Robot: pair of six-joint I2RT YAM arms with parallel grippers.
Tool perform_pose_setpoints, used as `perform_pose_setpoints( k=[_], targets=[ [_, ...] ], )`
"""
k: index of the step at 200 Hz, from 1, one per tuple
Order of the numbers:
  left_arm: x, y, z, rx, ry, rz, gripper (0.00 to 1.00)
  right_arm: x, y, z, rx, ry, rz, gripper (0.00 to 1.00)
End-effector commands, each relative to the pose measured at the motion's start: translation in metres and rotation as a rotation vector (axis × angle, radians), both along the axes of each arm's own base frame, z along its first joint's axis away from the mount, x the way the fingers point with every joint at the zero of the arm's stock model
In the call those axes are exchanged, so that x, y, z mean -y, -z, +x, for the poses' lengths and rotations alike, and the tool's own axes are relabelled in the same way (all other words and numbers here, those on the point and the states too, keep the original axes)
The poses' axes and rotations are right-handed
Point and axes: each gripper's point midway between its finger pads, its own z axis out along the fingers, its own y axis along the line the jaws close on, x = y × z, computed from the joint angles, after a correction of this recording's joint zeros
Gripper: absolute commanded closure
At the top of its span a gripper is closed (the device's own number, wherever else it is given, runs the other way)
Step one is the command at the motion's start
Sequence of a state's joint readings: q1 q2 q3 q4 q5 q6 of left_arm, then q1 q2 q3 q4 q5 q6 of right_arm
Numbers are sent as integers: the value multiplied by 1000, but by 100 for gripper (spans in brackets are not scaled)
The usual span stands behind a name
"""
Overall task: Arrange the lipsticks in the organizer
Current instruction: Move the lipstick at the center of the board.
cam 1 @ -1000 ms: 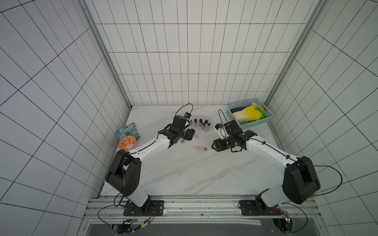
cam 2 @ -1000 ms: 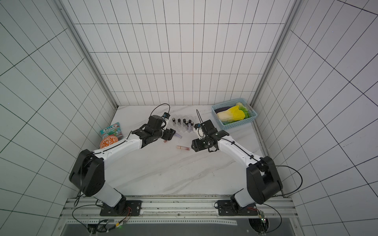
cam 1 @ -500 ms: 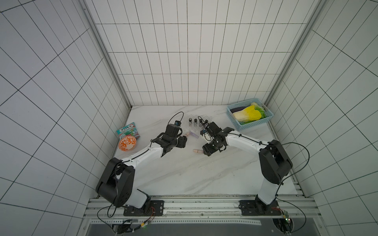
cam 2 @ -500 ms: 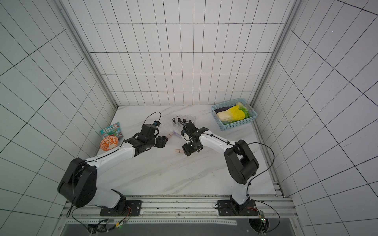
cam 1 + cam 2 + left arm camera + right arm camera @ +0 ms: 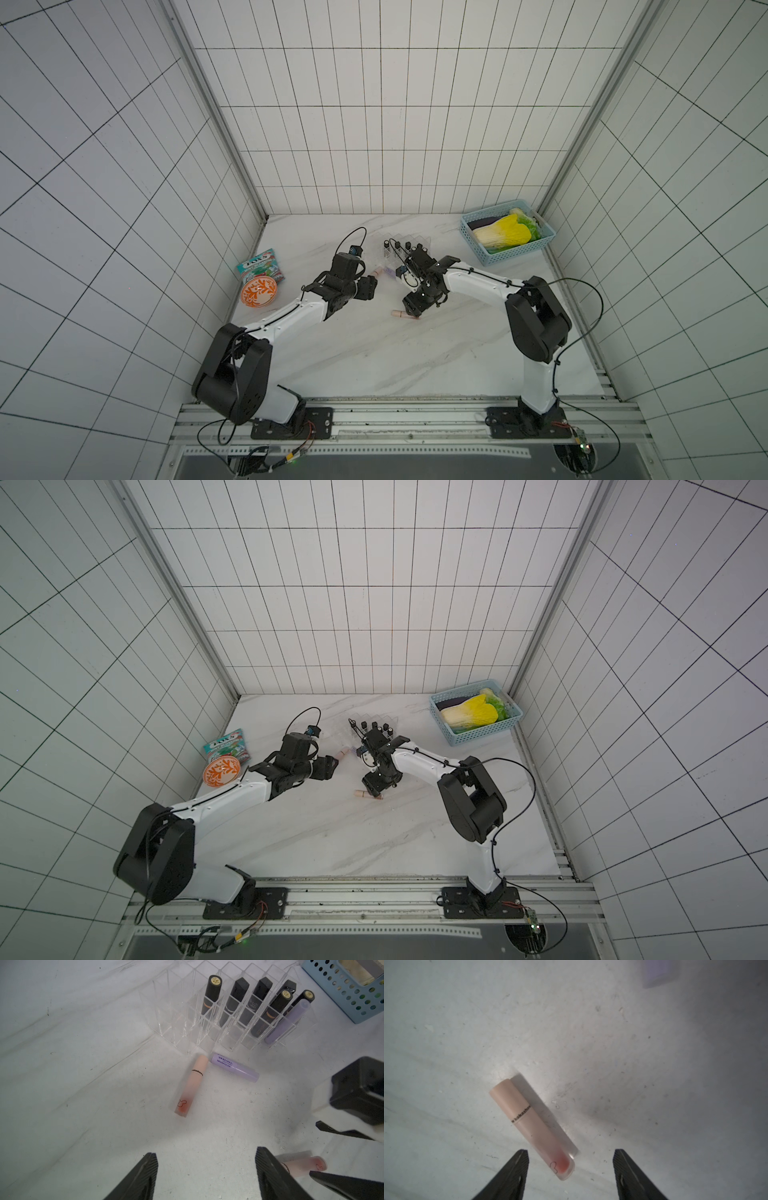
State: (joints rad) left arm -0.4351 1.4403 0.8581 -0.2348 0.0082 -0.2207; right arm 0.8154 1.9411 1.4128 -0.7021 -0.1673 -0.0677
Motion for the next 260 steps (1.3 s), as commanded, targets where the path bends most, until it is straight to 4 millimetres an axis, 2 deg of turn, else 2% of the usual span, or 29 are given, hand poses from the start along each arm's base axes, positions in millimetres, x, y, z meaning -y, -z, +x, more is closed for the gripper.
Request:
perform_pose_setpoints(
  k=[1, 30, 75, 106, 124, 142, 178, 213, 242, 260],
  targets=[
    [0, -15, 4, 51, -5, -43, 27, -12, -1, -24, -47, -85, -14, 32],
    [-2, -14, 6, 50, -17, -50, 27, -4, 19, -31, -62, -94, -96, 33],
    [-9, -13, 11, 51, -46, -54, 27, 4, 40, -19, -41, -66, -187, 41],
    [-18, -12, 19, 33, -75, -74, 27, 8, 42, -7, -42, -21, -189, 59],
    [-16, -13, 21, 32, -67, -91, 27, 16, 42, 1, -57, 23, -173, 75],
    [-12, -13, 24, 33, -52, -105, 27, 24, 37, 10, -61, 69, -143, 82],
    [2, 2, 42, -35, -1, -114, 27, 32, 24, 35, -98, 176, -25, 84],
    [26, 13, 43, -98, 74, -165, 28, 41, 23, 64, -90, 251, -3, 84],
    [36, 18, 42, -115, 92, -154, 28, 39, 28, 85, -70, 268, -5, 78],
    [37, 20, 40, -121, 94, -150, 28, 35, 32, 87, -83, 261, -8, 74]
  ],
)
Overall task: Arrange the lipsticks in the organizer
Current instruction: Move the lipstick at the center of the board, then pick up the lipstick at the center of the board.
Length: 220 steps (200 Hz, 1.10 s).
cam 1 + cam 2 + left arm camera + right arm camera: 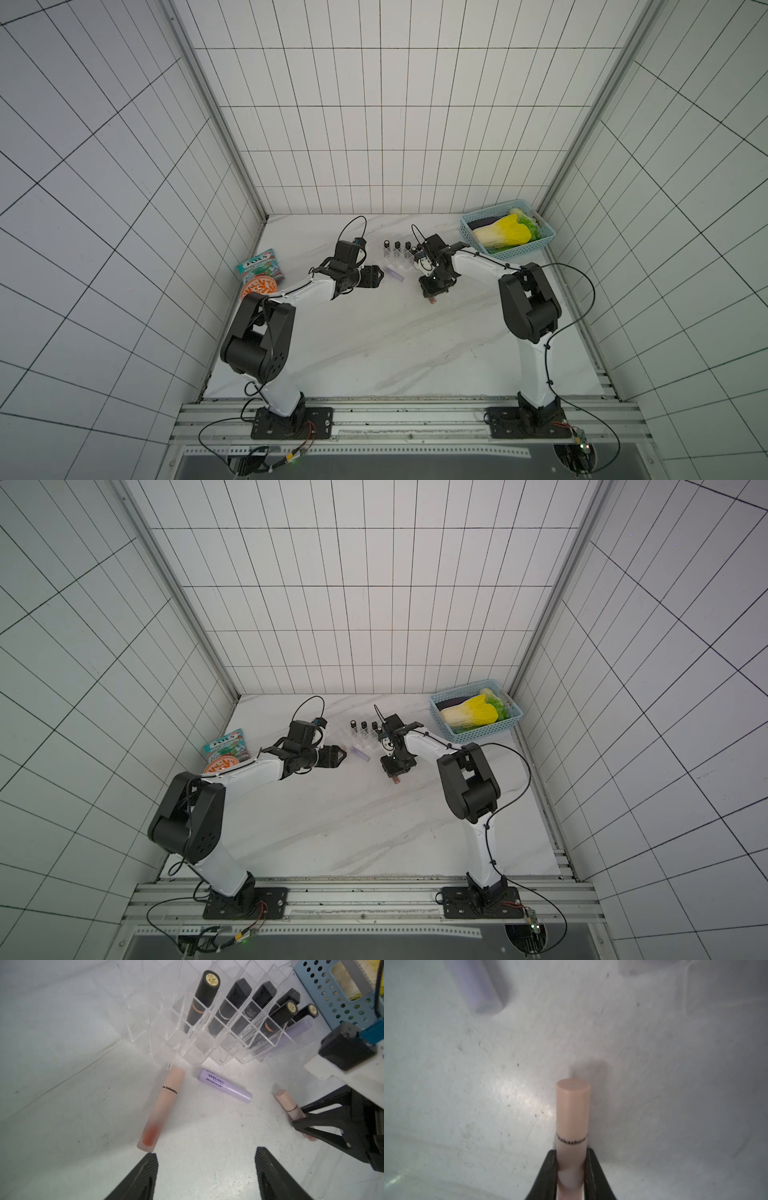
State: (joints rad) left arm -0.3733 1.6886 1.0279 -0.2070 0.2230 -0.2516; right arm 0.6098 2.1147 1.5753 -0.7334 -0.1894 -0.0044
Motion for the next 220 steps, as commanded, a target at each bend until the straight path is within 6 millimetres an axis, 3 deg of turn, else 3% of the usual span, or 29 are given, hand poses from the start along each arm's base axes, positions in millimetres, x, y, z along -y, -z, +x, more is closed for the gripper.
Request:
perform_pose_setpoints(
  k=[1, 52, 73, 103, 118, 177, 220],
  targets=[
    [8, -4, 1, -1, 26, -13, 28, -7, 7, 4, -21, -1, 2, 74],
    [5, -7, -1, 8, 22, -3, 28, -3, -4, 6, 14, 6, -3, 49],
    [1, -10, -3, 19, 12, 3, 28, -8, -27, 4, 66, -20, 19, 40],
    [-12, -19, -2, 46, -35, 4, 28, -28, -67, 0, 175, -101, 49, 38],
    [-21, -22, 0, 59, -73, -7, 28, -46, -79, 9, 218, -127, 97, 39],
    [-62, -28, 1, 88, -207, -101, 29, -77, -54, 30, 190, -191, 132, 47],
    [-67, -42, -1, 128, -216, -139, 29, -86, -39, 40, 205, -195, 149, 49]
  ],
)
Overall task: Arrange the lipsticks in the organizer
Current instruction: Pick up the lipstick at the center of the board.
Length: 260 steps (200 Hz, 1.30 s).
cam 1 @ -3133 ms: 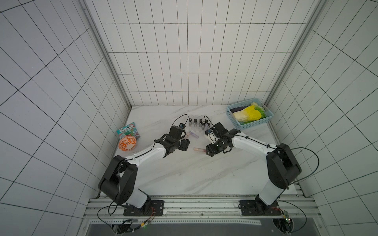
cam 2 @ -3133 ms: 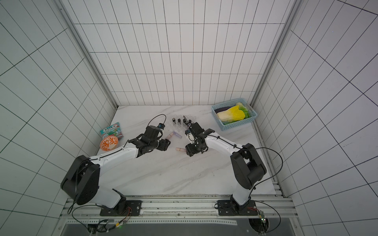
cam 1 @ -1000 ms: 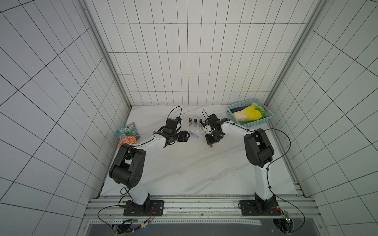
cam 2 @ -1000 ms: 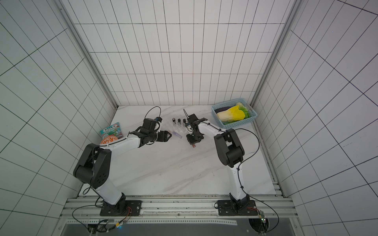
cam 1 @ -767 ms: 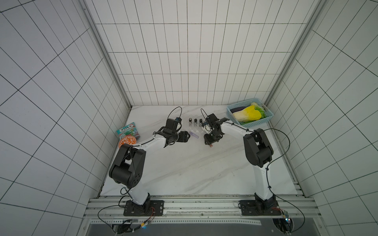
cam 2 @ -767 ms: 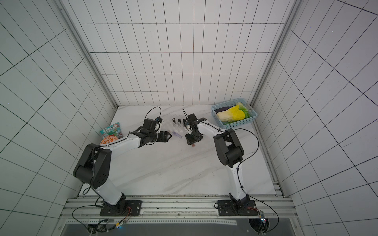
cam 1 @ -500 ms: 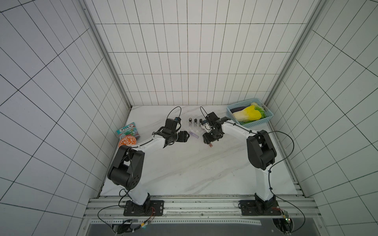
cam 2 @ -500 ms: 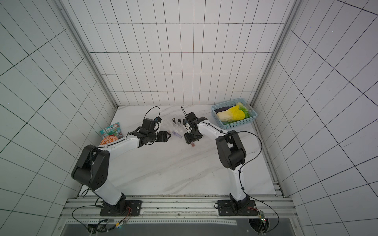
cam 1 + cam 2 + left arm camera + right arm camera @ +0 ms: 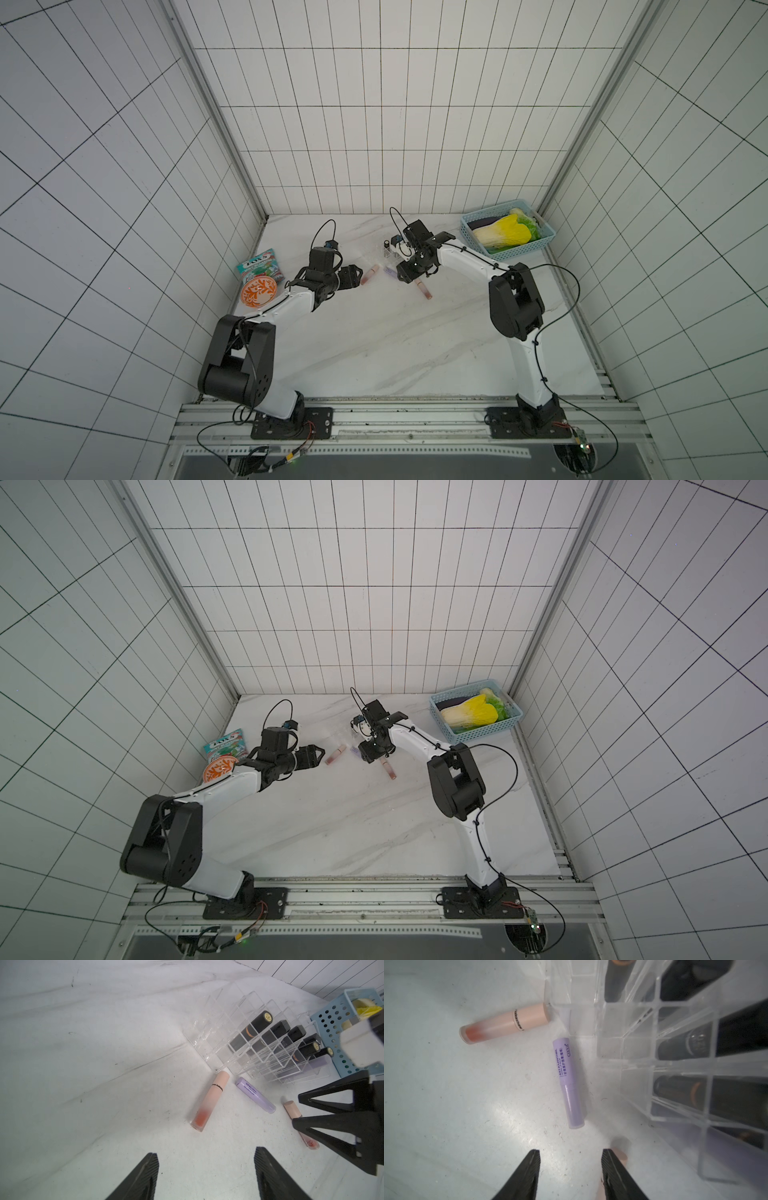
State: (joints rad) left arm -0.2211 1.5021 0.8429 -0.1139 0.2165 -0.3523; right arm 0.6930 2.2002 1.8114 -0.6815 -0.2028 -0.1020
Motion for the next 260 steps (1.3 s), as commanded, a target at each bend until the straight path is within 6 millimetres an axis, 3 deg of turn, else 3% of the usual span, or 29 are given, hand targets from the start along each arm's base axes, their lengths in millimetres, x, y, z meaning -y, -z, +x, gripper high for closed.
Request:
perform_pose_setpoints(
  k=[1, 51, 115, 159, 192, 219, 260],
  targets=[
    [5, -24, 6, 83, 7, -46, 29, -9, 1, 10, 21, -17, 32, 49],
    [7, -20, 5, 77, 18, -57, 29, -19, 18, 20, 15, -20, 35, 52],
    [6, -35, 1, 107, 18, -70, 29, -23, 39, 22, 9, -22, -7, 55],
    [11, -53, -6, 124, 36, -113, 29, -23, 38, 7, -19, -34, -16, 79],
    [20, -78, -19, 132, 74, -189, 31, -14, 6, -11, -16, -19, 38, 93],
    [38, -105, -34, 134, 168, -289, 32, -1, -38, -34, -9, -5, 111, 95],
    [66, -141, -64, 79, 341, -462, 25, 19, -108, -88, -21, -18, 285, 94]
  ],
)
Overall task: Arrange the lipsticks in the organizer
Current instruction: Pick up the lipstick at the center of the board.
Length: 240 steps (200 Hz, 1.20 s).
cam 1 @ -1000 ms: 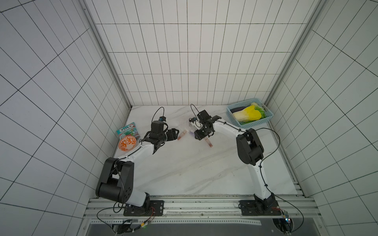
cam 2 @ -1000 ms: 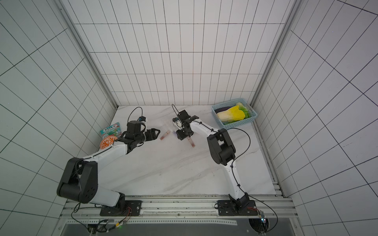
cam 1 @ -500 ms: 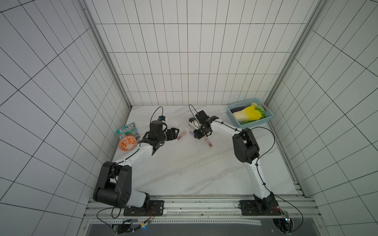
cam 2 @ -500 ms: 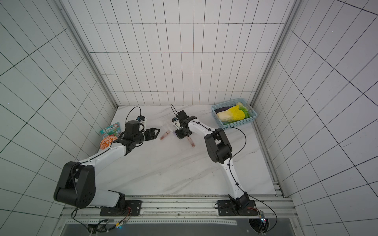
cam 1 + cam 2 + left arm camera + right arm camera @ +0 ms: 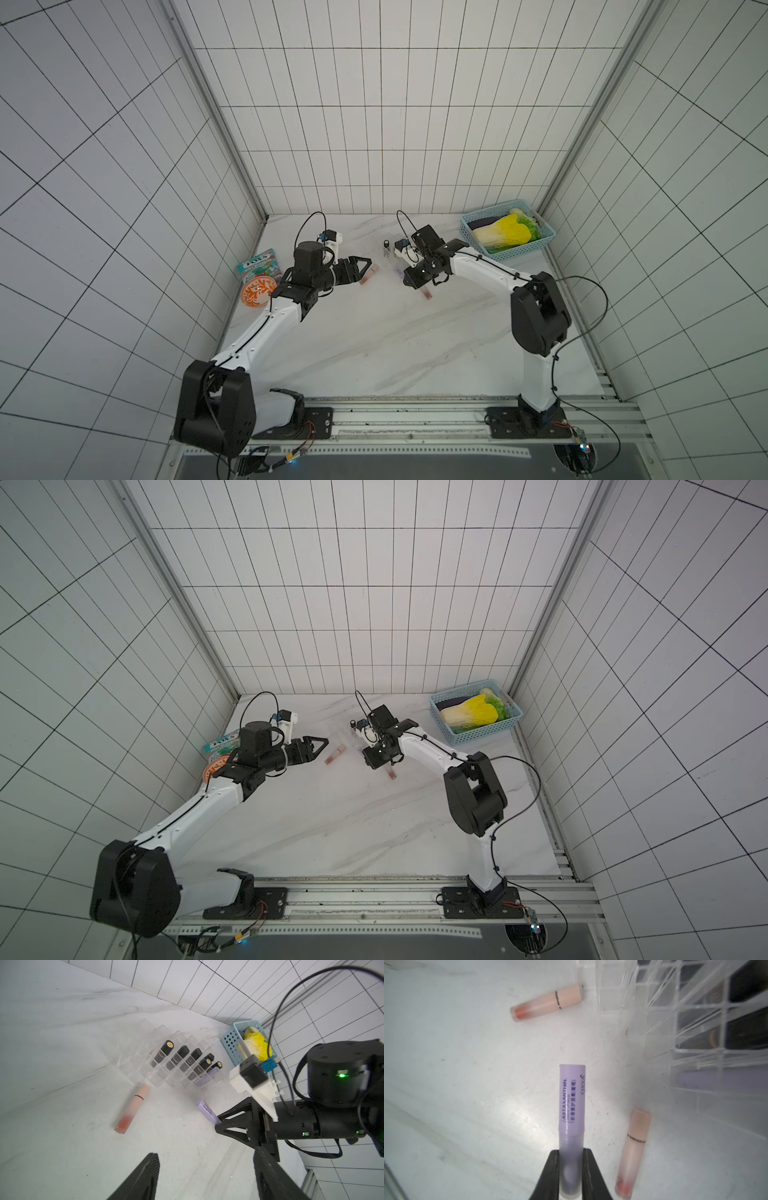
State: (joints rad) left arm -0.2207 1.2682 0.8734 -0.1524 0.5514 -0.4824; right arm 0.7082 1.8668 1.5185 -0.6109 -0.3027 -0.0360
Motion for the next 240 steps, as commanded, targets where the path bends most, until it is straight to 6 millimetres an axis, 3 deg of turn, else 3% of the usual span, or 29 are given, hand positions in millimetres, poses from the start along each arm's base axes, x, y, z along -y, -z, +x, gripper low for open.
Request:
perform_pose_setpoints(
  k=[1, 41, 69, 119, 184, 240],
  targets=[
    [21, -35, -25, -19, 151, -134, 25, 3, -45, -32, -18, -17, 137, 94],
    [45, -72, -54, -22, 305, -348, 21, 15, -97, -80, -40, -79, 273, 93],
    [64, -97, -68, -9, 410, -378, 25, 20, -123, -107, -66, -135, 333, 93],
    [96, -100, -86, -12, 525, -342, 39, 17, -158, -139, -114, -235, 438, 91],
    [102, -90, -88, -21, 539, -301, 41, 16, -161, -153, -133, -277, 455, 91],
    [108, -88, -101, -34, 603, -296, 55, 14, -159, -153, -140, -289, 454, 91]
  ],
)
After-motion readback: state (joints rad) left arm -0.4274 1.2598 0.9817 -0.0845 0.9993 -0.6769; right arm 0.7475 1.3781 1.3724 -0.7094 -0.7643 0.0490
